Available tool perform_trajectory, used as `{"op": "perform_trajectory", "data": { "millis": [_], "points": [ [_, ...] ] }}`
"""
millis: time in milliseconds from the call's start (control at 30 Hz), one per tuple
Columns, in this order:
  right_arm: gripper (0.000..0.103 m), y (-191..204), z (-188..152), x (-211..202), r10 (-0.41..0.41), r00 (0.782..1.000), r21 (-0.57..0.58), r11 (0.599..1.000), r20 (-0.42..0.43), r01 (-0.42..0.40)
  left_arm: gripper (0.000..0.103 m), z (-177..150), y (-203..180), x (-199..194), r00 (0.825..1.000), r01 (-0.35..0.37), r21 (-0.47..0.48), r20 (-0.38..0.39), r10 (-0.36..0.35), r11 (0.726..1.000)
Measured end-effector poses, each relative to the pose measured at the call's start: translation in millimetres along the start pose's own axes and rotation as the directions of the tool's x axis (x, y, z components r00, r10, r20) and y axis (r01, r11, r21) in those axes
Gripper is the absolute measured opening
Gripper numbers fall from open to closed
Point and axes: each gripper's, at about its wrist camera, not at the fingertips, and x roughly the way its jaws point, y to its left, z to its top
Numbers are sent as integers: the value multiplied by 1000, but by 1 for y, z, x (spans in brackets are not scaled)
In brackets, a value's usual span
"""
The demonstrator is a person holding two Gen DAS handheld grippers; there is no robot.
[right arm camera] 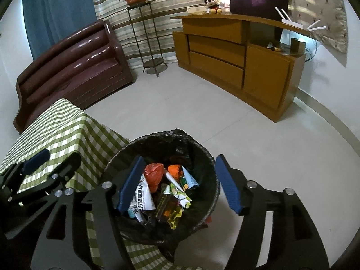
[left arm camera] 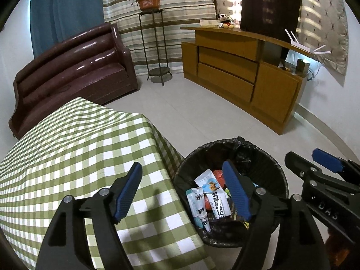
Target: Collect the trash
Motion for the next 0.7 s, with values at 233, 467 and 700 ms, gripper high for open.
{"op": "perform_trajectory", "data": {
  "millis": [233, 467, 700],
  "points": [
    [75, -2, -4, -16, -31, 999, -8, 999, 32, 31, 80, -3, 3, -14, 999, -3, 1, 32, 3, 1000],
    [80, 1, -6, -33, -47, 997, -20, 999, 61, 48, 81, -6, 7, -28, 999, -8, -8, 53, 8, 1000],
    [81, 10, -12, -53, -47, 995, -39, 998, 84, 50, 81, -13, 14, -51, 997, -9, -19, 78, 10, 1000]
  ]
}}
